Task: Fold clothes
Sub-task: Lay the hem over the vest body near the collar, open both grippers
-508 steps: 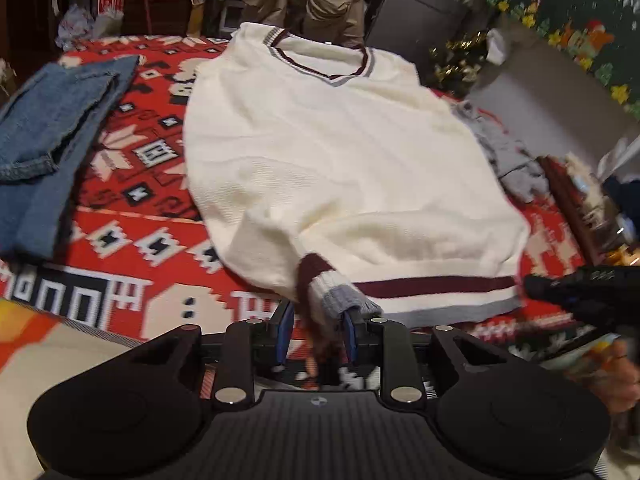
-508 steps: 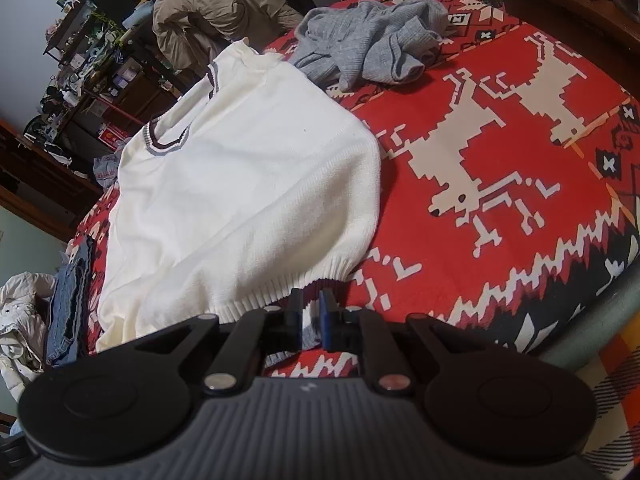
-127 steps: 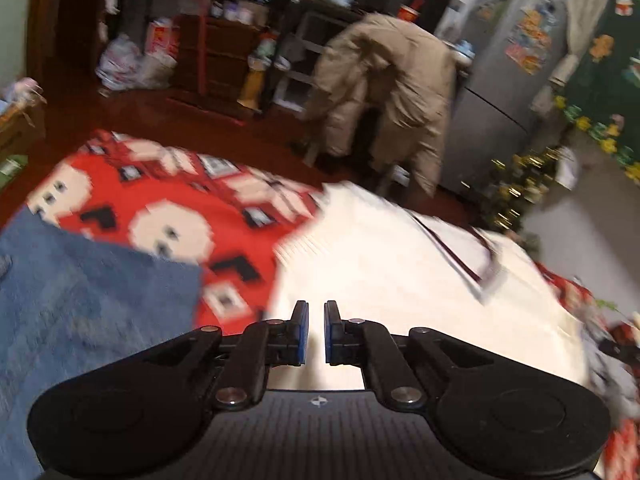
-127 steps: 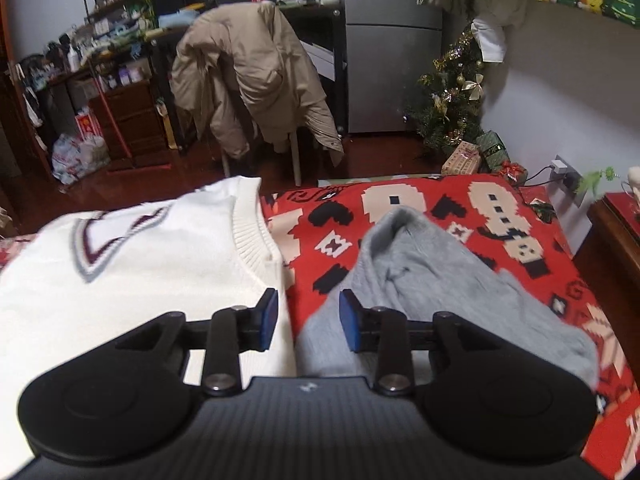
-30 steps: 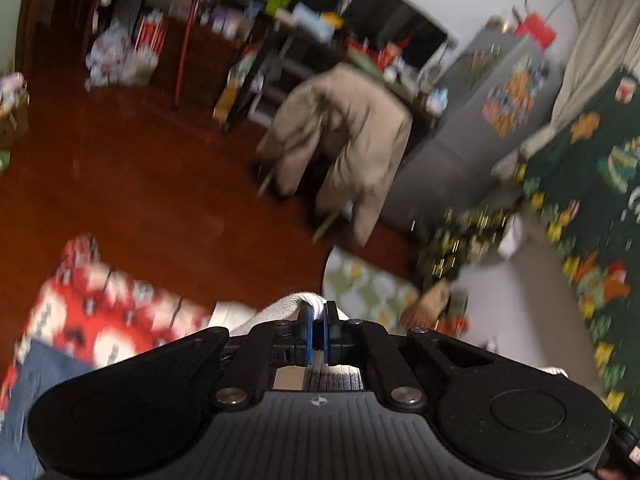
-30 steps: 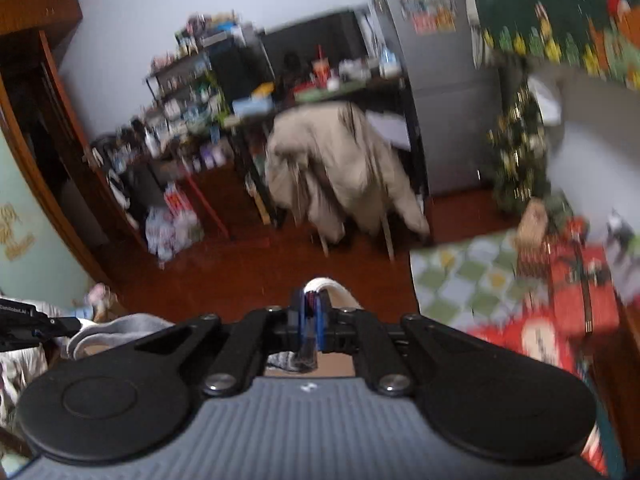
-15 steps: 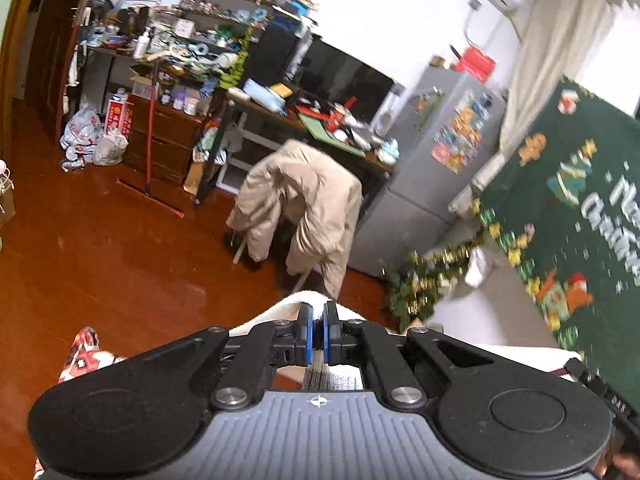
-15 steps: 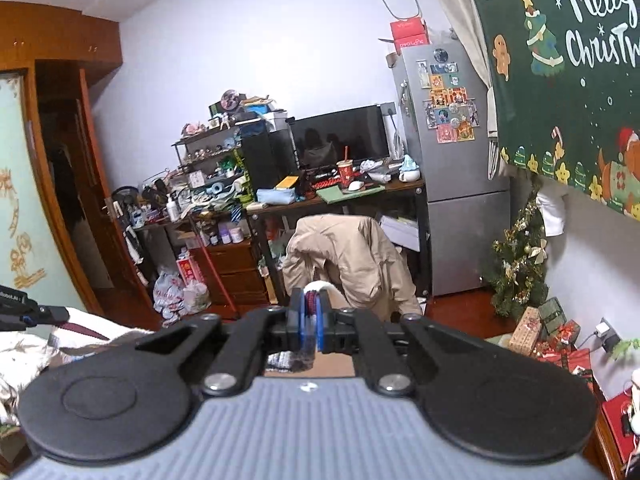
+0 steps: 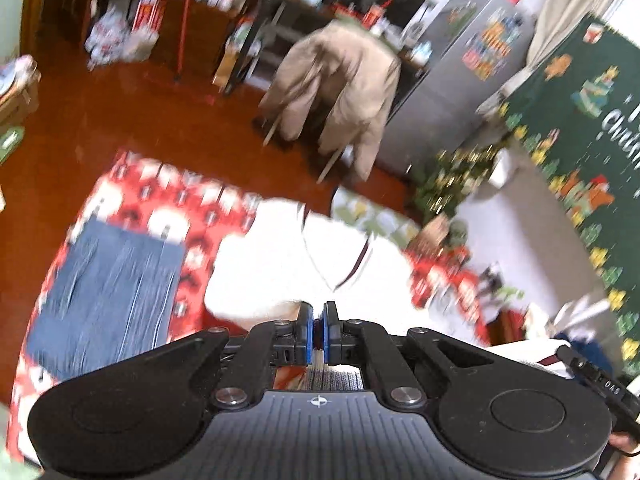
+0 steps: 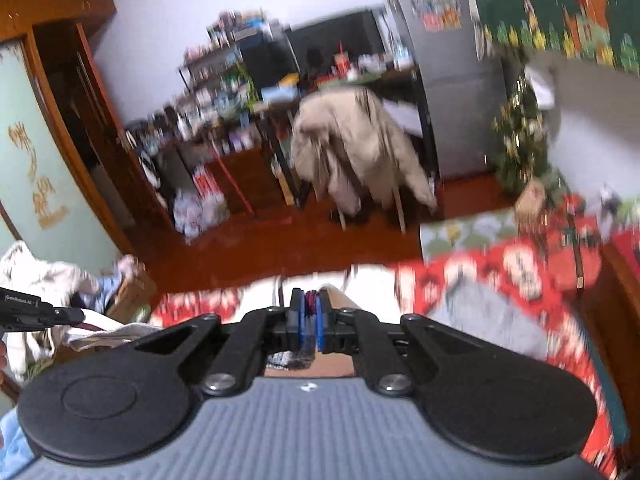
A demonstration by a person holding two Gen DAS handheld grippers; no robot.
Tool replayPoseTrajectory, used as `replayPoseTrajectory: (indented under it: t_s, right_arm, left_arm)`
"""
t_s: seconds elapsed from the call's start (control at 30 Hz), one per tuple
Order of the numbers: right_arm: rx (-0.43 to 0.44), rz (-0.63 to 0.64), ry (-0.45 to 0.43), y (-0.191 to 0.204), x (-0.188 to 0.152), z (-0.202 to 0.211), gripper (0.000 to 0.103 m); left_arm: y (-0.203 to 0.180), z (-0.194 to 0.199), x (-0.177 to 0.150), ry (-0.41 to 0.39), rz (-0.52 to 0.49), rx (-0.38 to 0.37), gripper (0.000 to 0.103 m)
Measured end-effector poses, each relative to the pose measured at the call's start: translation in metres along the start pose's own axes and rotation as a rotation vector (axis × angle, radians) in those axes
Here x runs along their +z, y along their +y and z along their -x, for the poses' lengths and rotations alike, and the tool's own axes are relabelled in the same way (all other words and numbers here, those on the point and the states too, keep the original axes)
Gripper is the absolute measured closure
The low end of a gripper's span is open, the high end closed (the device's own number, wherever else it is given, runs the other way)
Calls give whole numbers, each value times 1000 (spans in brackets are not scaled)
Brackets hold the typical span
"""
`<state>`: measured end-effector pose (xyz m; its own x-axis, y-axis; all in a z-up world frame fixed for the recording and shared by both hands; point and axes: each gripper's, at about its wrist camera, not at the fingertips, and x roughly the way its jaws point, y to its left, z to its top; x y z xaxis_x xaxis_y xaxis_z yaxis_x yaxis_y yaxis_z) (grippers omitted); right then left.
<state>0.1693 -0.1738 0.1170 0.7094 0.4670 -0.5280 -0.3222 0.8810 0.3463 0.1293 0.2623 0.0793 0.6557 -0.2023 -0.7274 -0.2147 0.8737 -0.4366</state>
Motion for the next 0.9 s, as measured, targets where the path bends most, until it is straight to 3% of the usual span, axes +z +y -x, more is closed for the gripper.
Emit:
replayPoseTrajectory:
  t_s: [0.13,0.33,0.4,0.57,0.73,0.9]
  right_arm:
    - [-4,2,11,2,-43,20,98]
    - [15,45,-82,20,-74,94,98]
    - [14,40,-72,20,-81,104,98]
    - [-1,-15,58,7,-122,97,98]
    - [-1,-26,132,0,-163,96,98]
    - [-12,-53,176,-8,-181,85,97]
  left_arm:
    - [-2,19,-22,1,-48,2,98]
    - [-11,74,-54,-83,-115,-54,98]
    - [-8,70,-69,-61,-123,-43,98]
    - [19,27,-107,76,-57,10,98]
    - [40,18,-139,128,-28,16,98]
    - [50,10,-156,161,-40,39,98]
